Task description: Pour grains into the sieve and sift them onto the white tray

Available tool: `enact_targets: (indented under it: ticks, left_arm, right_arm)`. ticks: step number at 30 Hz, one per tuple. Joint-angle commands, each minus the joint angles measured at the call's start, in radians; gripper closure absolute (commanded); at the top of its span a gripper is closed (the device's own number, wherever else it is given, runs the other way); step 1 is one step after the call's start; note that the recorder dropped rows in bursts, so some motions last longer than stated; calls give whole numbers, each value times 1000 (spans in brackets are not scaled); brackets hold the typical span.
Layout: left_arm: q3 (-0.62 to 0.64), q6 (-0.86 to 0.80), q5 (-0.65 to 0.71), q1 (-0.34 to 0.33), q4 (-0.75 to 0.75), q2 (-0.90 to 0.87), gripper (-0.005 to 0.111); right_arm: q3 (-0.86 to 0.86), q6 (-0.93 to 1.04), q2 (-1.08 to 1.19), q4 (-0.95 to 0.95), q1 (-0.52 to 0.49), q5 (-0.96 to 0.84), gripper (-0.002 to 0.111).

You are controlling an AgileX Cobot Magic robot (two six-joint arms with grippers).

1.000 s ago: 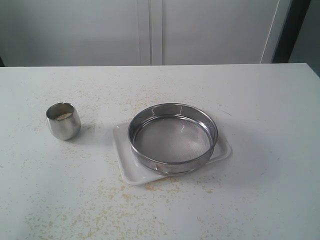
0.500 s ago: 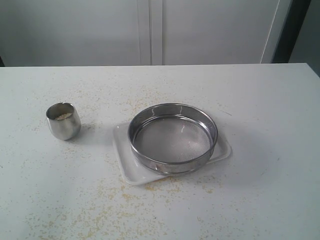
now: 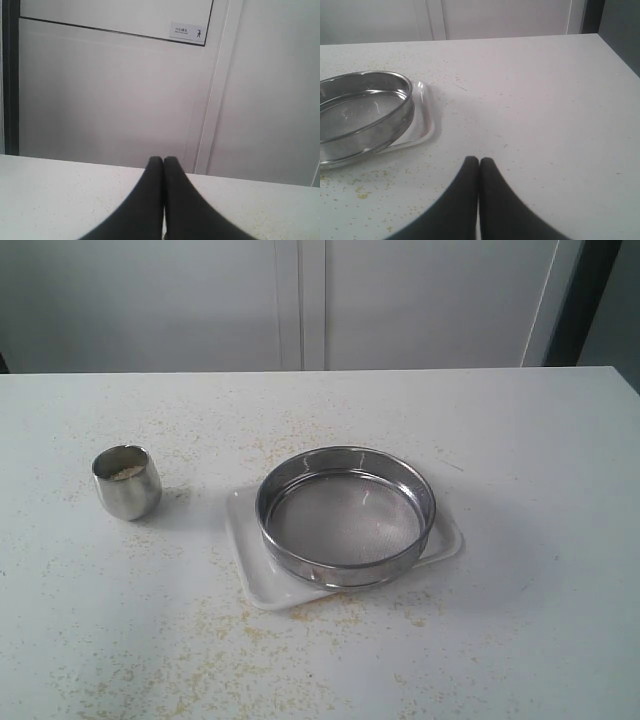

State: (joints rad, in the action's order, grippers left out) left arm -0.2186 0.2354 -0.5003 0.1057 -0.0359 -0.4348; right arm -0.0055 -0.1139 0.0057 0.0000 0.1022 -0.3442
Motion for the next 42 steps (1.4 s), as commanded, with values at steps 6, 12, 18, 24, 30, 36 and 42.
enact_targets:
  ticks: [6,12,18,24,30,36,42]
  left_arm:
    - [-212,3,-224,-4,155,-489,107]
    - [-261,49,-299,-4,238,-676,106]
    - [-267,80,-449,-4,406,-779,61]
    - [-271,131,-498,1,430,-911,2]
    - [-273,124,-528,1,445,-998,2]
    - [-273,80,-721,1,449,-1097,2]
    - [-273,68,-721,1,449,-1210,2]
  right_arm:
    - [5,-3,-6,0,-4,3,108]
    - [5,-3,-6,0,-4,3,108]
    - [5,-3,-6,0,-4,3,108]
    - [5,-3,-6,0,-4,3,108]
    - [5,-3,-6,0,-4,3,108]
    - [5,-3,-6,0,-4,3,108]
    - [5,-3,-6,0,-4,3,108]
